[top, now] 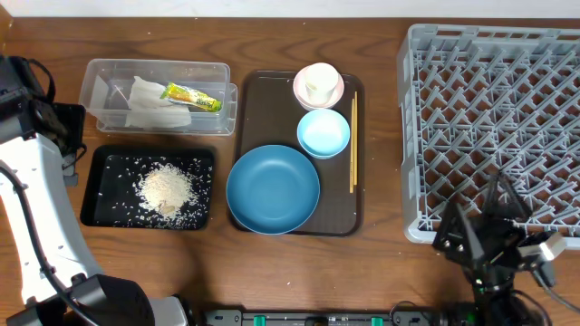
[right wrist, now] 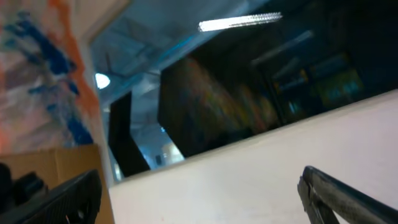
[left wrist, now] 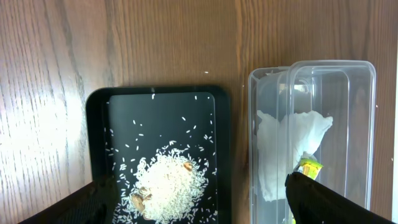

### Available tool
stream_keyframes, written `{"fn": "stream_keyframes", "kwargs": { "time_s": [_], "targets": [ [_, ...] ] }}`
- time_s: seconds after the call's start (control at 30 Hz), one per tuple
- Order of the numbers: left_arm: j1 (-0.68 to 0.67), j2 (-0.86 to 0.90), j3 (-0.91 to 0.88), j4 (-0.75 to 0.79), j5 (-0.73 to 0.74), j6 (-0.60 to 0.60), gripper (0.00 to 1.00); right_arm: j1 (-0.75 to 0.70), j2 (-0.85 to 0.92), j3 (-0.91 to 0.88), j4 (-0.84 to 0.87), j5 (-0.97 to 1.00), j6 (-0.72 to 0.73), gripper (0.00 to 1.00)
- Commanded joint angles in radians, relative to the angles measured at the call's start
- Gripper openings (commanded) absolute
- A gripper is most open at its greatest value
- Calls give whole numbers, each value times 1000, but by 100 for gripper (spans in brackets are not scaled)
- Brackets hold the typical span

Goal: Sort waste into correct bins and load items into the dishwasher rack
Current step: 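Reach the right gripper toward the small light-blue bowl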

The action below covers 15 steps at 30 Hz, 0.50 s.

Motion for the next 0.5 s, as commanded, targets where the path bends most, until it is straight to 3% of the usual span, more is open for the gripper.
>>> {"fn": "stream_keyframes", "kwargs": {
  "time_s": [0.0,0.17,0.33,0.47],
  "targets": [
    [5,4,3,-5,-6,5,88,-3,100,154,-72,-19,-60,99],
    [5,4,3,-5,-6,5,88,-3,409,447,-319,-267,-265,99],
    [5,4,3,-5,-6,5,88,7,768,769,-573,-515,-372,99],
    [5,4,3,-5,-6,5,88,82,1021,1036,-885,-541,-526,99]
  ]
}}
